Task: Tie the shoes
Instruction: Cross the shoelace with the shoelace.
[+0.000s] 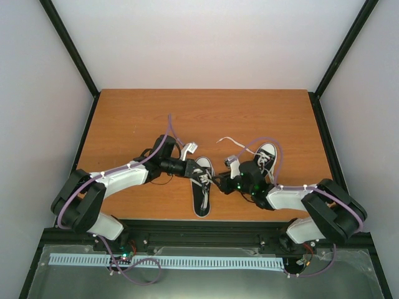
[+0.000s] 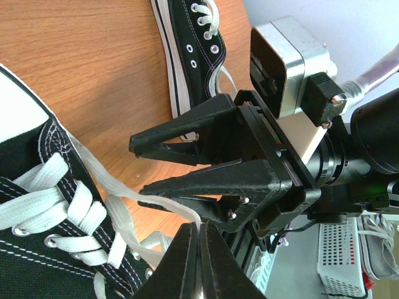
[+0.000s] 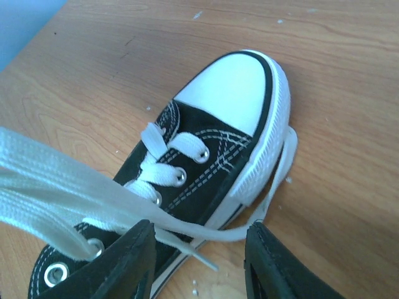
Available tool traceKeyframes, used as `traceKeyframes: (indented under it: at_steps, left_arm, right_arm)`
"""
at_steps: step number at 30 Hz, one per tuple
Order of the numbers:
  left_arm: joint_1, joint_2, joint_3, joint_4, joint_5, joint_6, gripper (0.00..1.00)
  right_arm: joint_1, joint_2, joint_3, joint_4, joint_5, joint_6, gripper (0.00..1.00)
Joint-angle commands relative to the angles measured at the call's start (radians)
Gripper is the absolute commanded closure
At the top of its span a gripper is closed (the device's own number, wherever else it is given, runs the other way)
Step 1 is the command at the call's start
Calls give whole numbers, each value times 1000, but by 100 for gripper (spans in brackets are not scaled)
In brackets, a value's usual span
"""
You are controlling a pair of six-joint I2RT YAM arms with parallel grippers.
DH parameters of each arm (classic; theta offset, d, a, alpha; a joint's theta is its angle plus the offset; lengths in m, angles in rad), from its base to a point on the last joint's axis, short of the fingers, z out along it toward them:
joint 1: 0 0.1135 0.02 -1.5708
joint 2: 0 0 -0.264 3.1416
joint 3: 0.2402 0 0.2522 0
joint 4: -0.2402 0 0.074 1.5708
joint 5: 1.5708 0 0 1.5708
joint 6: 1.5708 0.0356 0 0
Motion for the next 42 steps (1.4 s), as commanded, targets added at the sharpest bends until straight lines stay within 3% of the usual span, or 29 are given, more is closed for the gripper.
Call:
traceKeyframes:
  at_steps: [1, 8, 13, 21, 26, 33, 42]
  left_arm:
    - [6, -12, 11, 22, 19, -1, 99]
    - [6, -14, 16, 17, 21, 2, 99]
    - [6, -18, 20, 11, 23, 6, 99]
    - [6, -23, 21, 1, 20, 16, 99]
    - [6, -27, 22, -3, 23, 23, 99]
    - [6, -25, 23, -1, 29, 27, 99]
    - [6, -32, 23, -8, 30, 26, 99]
  right_arm:
    - [-1, 57, 48, 64, -37, -33, 61]
    - [2, 111, 80, 86, -74, -50, 62]
    - [8, 128, 83, 71, -56, -42, 49]
    - [7, 65, 66, 10, 127, 132, 49]
    - [11, 6, 18, 27, 125, 240, 46]
    - [80, -40, 32, -32, 141, 51, 44]
    - [92, 91, 82, 34, 119, -16, 43]
